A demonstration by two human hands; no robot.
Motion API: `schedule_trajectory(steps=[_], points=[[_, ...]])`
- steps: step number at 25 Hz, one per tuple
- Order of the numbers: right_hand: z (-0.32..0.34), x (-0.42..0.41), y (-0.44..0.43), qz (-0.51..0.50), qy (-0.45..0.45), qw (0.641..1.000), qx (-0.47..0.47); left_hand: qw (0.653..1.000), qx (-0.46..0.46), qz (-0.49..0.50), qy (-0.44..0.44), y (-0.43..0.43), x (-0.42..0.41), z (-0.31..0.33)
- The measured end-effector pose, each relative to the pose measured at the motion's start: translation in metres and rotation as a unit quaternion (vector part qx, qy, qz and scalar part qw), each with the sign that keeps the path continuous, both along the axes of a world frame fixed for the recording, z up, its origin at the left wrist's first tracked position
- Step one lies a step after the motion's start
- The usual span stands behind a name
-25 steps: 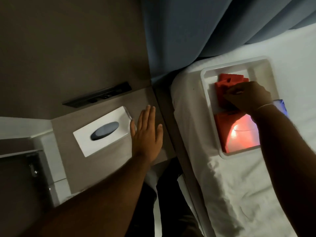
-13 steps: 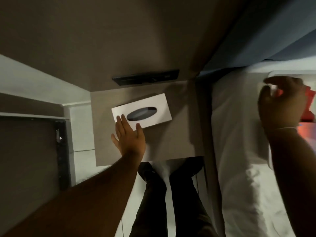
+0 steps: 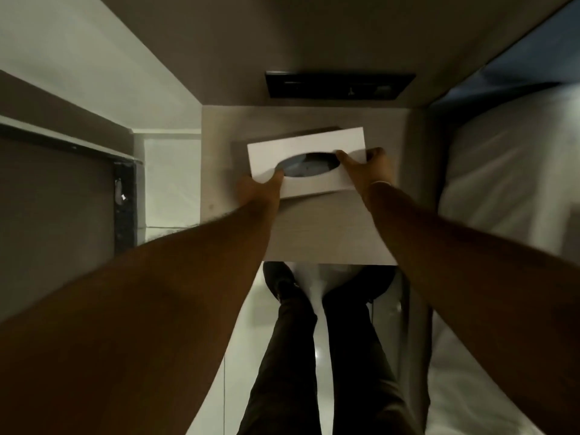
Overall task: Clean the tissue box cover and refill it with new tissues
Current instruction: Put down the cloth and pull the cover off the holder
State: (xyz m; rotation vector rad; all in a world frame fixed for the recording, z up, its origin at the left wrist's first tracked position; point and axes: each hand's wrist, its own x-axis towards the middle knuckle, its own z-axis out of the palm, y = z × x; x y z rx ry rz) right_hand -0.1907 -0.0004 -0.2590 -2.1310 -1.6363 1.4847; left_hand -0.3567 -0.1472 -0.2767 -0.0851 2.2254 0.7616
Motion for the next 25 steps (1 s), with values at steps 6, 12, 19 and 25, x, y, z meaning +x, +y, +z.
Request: schedule_trajectory(steps=[6, 12, 19, 25], points=[[-0.013, 0.001, -0.003, -0.015, -0.023, 1.000, -0.013, 1.000, 0.008, 0.005, -0.001, 0.001, -0.011, -0.005], [-0.018, 0.005, -0.009, -0.059, 0.001, 0.998, -0.022, 0.999, -0.015, -0.009, -0.040, 0.007, -0.020, -0.005], [-0.020, 0.008, -0.004, -0.064, 0.001, 0.998, -0.023, 1.000, 0.008, 0.004, -0.029, 0.013, -0.024, -0.004], [-0.019, 0.009, -0.006, -0.065, 0.004, 0.997, -0.030, 0.998, -0.019, -0.036, -0.043, 0.013, -0.031, -0.001]])
